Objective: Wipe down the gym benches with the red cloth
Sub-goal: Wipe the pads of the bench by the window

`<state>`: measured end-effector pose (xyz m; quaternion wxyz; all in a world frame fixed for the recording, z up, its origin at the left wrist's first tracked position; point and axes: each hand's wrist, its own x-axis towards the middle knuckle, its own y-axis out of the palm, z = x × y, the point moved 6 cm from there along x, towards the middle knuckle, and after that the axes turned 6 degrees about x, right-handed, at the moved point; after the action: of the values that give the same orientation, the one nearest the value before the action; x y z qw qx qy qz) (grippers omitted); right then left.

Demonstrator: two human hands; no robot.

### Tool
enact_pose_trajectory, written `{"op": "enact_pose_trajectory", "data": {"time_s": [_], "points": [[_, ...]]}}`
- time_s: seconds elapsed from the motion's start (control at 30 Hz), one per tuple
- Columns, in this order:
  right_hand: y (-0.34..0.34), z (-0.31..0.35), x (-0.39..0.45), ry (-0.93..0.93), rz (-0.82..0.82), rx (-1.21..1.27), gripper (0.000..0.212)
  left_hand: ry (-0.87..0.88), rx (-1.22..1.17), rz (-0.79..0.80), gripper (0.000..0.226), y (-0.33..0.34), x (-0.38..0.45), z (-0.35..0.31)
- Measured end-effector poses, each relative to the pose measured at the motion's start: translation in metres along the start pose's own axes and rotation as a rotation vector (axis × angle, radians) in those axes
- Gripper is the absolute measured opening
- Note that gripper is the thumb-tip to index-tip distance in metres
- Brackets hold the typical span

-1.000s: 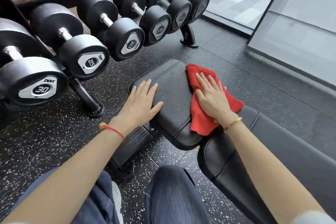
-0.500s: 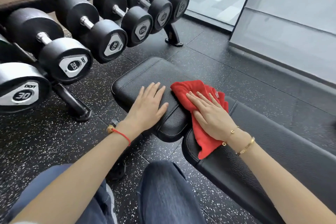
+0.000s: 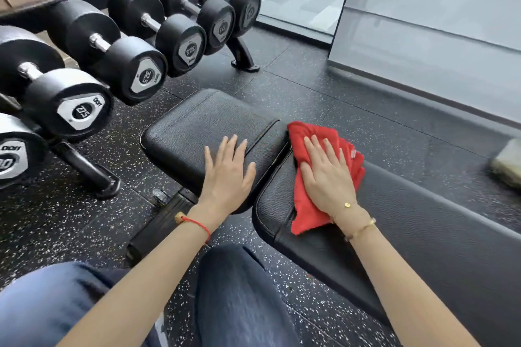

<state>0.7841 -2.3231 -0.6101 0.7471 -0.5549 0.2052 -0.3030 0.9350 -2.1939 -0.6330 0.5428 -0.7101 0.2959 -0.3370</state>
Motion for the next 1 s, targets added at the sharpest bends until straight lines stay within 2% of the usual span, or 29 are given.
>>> {"op": "enact_pose_trajectory", "data": {"time_s": [0.13,0.3,0.43,0.63,0.77,0.9,1.0], "points": [[0.011,0.022,0.008,-0.103,0.039,-0.015,0.060,-0.044,-0.003,-0.017,0.054,0.000,0.003,-0.007],[0.017,0.027,-0.048,-0.264,0.073,0.023,0.062,-0.037,0.046,-0.064,0.054,0.002,-0.001,-0.008],[0.009,-0.003,-0.064,-0.189,0.057,0.027,0.059,-0.036,0.078,-0.073,0.056,0.001,-0.004,-0.008],[0.004,-0.009,0.005,0.093,-0.008,0.027,0.058,-0.030,0.112,-0.097,0.063,0.002,-0.005,-0.009],[0.012,0.017,0.004,0.074,-0.005,0.012,0.060,-0.017,0.118,-0.093,0.061,0.006,-0.005,-0.007],[0.017,0.030,-0.046,0.002,-0.018,0.016,0.060,0.001,0.093,-0.072,0.061,0.007,-0.004,-0.005],[0.014,0.016,-0.086,0.055,-0.053,-0.011,0.059,0.019,0.087,-0.057,0.060,0.008,-0.004,-0.004]]}}
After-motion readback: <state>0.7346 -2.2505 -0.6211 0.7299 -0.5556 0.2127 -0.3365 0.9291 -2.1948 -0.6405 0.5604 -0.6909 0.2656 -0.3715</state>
